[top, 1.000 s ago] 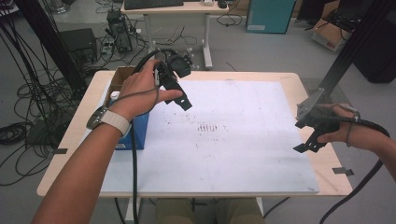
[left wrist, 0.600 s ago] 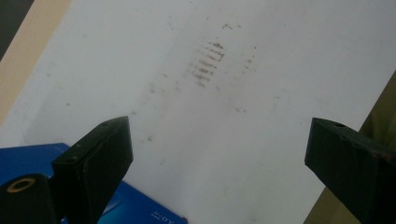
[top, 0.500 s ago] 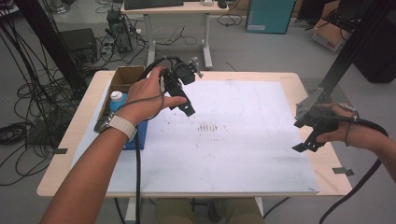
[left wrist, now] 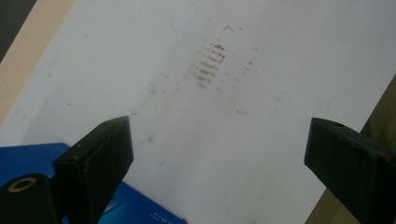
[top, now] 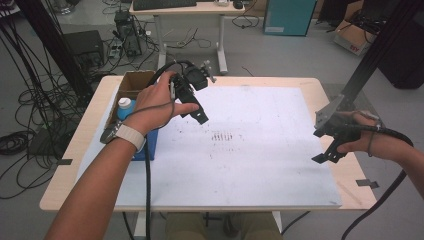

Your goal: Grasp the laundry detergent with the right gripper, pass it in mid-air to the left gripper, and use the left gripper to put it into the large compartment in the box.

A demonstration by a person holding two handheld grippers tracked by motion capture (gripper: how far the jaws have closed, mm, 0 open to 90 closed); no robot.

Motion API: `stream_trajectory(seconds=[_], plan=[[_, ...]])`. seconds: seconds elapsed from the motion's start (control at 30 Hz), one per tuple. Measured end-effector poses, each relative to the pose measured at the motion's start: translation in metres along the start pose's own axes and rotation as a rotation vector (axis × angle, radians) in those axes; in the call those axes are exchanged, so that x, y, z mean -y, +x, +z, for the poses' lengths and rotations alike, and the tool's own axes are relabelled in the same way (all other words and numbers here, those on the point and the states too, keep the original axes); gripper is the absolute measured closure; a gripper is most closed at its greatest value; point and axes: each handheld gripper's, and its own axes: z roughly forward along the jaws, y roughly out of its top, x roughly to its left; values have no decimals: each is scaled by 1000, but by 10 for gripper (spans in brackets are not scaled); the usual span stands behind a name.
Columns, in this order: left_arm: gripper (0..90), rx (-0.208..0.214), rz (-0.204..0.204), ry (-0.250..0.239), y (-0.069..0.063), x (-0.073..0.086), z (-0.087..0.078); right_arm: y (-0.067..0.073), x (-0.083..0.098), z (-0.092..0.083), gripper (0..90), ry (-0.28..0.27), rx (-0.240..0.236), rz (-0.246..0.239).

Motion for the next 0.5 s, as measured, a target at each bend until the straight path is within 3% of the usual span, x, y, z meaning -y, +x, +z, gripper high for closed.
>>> stream_trajectory(seconds=[0.5], plan=[[86, -1, -4, 3, 0, 0, 1, 1, 3, 0, 101, -1, 2, 3]])
